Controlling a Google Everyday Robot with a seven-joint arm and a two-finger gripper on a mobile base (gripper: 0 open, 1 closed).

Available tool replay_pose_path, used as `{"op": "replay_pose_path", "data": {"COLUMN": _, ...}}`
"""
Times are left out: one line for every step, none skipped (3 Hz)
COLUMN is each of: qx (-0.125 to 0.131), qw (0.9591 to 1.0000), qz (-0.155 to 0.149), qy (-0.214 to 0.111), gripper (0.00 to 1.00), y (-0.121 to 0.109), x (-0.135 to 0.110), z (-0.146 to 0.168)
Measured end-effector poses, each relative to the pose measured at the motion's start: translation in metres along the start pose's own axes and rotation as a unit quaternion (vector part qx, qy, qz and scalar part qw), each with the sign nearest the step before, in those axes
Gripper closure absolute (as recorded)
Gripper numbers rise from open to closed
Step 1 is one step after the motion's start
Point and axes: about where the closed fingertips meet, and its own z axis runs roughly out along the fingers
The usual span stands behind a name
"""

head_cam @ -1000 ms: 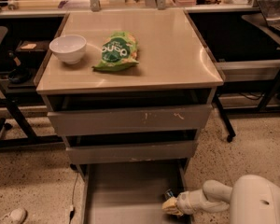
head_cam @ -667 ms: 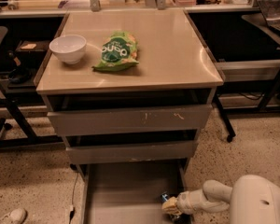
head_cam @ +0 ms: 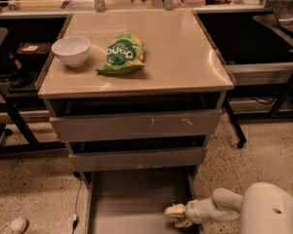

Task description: Place redbull can into bottom drawer

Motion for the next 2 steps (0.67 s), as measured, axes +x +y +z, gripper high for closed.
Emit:
{"op": "replay_pose_path", "data": {"qx": 0.000, "qw": 1.0000, "qz": 0.000, "qy": 0.000, "gripper": 0.00, "y": 0.0000, "x": 0.0001, "z": 0.0001}}
{"op": "replay_pose_path", "data": {"qx": 0.000, "qw": 1.0000, "qz": 0.000, "qy": 0.000, "gripper": 0.00, "y": 0.0000, "x": 0.0001, "z": 0.0002}}
